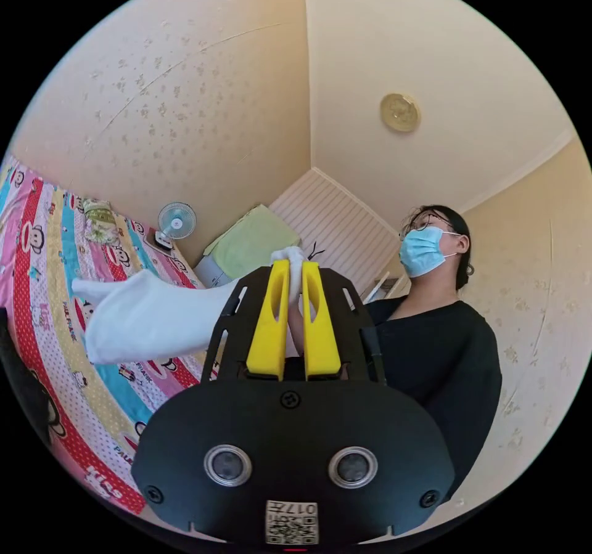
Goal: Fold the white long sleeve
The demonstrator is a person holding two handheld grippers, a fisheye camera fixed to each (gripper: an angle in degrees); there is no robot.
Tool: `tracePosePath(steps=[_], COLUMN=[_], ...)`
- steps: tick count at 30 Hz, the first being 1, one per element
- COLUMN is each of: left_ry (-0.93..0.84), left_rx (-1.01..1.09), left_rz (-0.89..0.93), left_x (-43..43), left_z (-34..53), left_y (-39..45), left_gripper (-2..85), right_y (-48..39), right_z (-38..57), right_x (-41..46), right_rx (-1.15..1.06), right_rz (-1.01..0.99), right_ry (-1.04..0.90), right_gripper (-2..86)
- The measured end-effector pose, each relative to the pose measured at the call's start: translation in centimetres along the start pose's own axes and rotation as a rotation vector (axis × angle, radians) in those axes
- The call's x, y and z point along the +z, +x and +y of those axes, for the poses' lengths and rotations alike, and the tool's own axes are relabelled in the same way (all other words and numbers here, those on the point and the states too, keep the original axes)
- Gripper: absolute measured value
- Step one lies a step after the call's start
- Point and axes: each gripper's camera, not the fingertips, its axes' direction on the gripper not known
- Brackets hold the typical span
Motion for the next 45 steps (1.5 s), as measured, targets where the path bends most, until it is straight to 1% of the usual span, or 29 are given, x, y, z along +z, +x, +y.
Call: tracePosePath(steps=[2, 5, 8, 11, 13, 14, 15, 16, 17, 18, 19, 21, 22, 24, 26, 28, 30, 31, 33, 35, 36, 37, 38, 39, 40, 41, 43, 44, 45], left_ry=[0.01, -0.016, -0.068, -0.113, -0.138, -0.147, -0.162, -0.17, -0.168, -0.145, -0.103, -0.03, 0.01, 0.051, -0.007, -0.155, -0.214, -0.227, -0.231, -0.209, -0.159, -0.145, -0.165, -0.251, -0.302, -0.307, -0.263, -0.234, -0.168], left_rx=[-0.044, -0.052, -0.036, -0.082, -0.171, -0.193, -0.259, -0.345, -0.394, -0.495, -0.6, -0.723, -0.794, -0.876, -0.917, -1.021, -1.118, -1.189, -1.296, -1.353, -1.359, -1.398, -1.427, -1.484, -1.502, -1.491, -1.37, -1.325, -1.264], left_rz=[-0.002, -0.013, -0.109, -0.165, -0.208, -0.228, -0.278, -0.343, -0.379, -0.453, -0.531, -0.633, -0.687, -0.733, -0.774, -0.904, -0.974, -0.963, -0.893, -0.811, -0.828, -0.877, -0.898, -0.885, -0.793, -0.749, -0.624, -0.6, -0.593], left_x=[1.1, 3.2, 5.4, 7.1, 7.8, 8.0, 8.1, 8.1, 7.9, 7.2, 5.9, 3.6, 2.3, 1.1, 1.0, 1.6, 1.8, 2.0, 2.6, 3.3, 3.0, 2.4, 2.1, 1.7, 1.0, 0.5, -3.5, -4.9, -8.4], left_z=[1.1, -0.4, -4.8, -9.3, -12.0, -12.6, -13.6, -14.3, -14.5, -14.5, -13.7, -11.7, -9.6, -5.9, -1.8, 4.9, 10.1, 13.2, 17.1, 19.4, 19.4, 18.9, 18.6, 18.0, 17.0, 16.2, 11.9, 10.7, 8.6], left_y=[0.7, 3.3, 5.8, 4.4, -0.4, -2.0, -6.1, -10.9, -13.5, -18.9, -23.6, -28.0, -29.3, -29.3, -28.3, -26.1, -24.2, -23.1, -22.0, -21.3, -20.3, -19.3, -19.0, -18.8, -18.5, -18.1, -14.6, -13.4, -10.4], left_gripper=[3.9, 3.8, 3.8, 3.8, 3.9, 4.0, 4.0, 4.2, 4.3, 4.8, 5.0, 5.1, 5.3, 7.1, 9.5, 13.7, 15.4, 16.4, 18.0, 18.4, 17.6, 14.4, 11.6, 7.1, 3.7, 3.4, 2.8, 2.8, 2.9], right_y=[-0.7, -1.7, -0.5, 4.0, 8.6, 12.6, 17.3, 19.7, 24.8, 30.3, 33.1, 42.0, 43.5, 46.3, 46.4, 45.8, 44.2, 43.7, 41.8, 41.0, 41.0, 41.1, 41.4, 42.0, 42.4, 43.4, 44.8, 45.6, 46.4], right_z=[0.6, -0.4, -3.6, -7.2, -8.3, -8.3, -7.8, -7.4, -6.2, -4.4, -3.3, 2.0, 3.2, 7.0, 9.7, 13.1, 18.1, 19.3, 23.1, 25.6, 27.3, 28.0, 27.9, 26.9, 26.3, 25.0, 22.0, 19.2, 16.1], right_x=[-0.7, -1.9, -1.8, 0.4, 2.4, 4.1, 6.1, 7.2, 9.6, 12.1, 13.3, 16.7, 17.2, 18.5, 19.0, 19.3, 18.9, 18.7, 17.6, 17.1, 17.2, 17.4, 17.7, 17.9, 18.0, 17.9, 17.4, 16.6, 15.2], right_rx=[0.015, -0.001, 0.0, 0.06, 0.146, 0.232, 0.31, 0.337, 0.406, 0.488, 0.537, 0.786, 0.842, 0.961, 0.981, 1.012, 1.081, 1.093, 1.154, 1.229, 1.31, 1.344, 1.355, 1.344, 1.341, 1.342, 1.3, 1.242, 1.187], right_rz=[0.036, 0.05, 0.089, 0.146, 0.178, 0.212, 0.24, 0.25, 0.273, 0.292, 0.303, 0.383, 0.388, 0.429, 0.458, 0.52, 0.638, 0.669, 0.852, 0.917, 0.857, 0.815, 0.782, 0.74, 0.705, 0.656, 0.595, 0.608, 0.677], right_ry=[-0.041, -0.019, -0.018, -0.125, -0.23, -0.303, -0.376, -0.411, -0.465, -0.516, -0.536, -0.542, -0.536, -0.553, -0.597, -0.716, -0.883, -0.928, -1.057, -1.105, -1.136, -1.148, -1.16, -1.181, -1.186, -1.211, -1.253, -1.27, -1.254], right_gripper=[3.5, 3.4, 3.4, 3.6, 3.7, 3.8, 3.9, 3.9, 4.1, 4.8, 5.3, 8.3, 8.8, 10.3, 10.8, 11.7, 13.0, 13.4, 15.0, 16.0, 15.8, 15.4, 13.3, 9.8, 8.3, 5.3, 4.2, 3.9, 3.8])
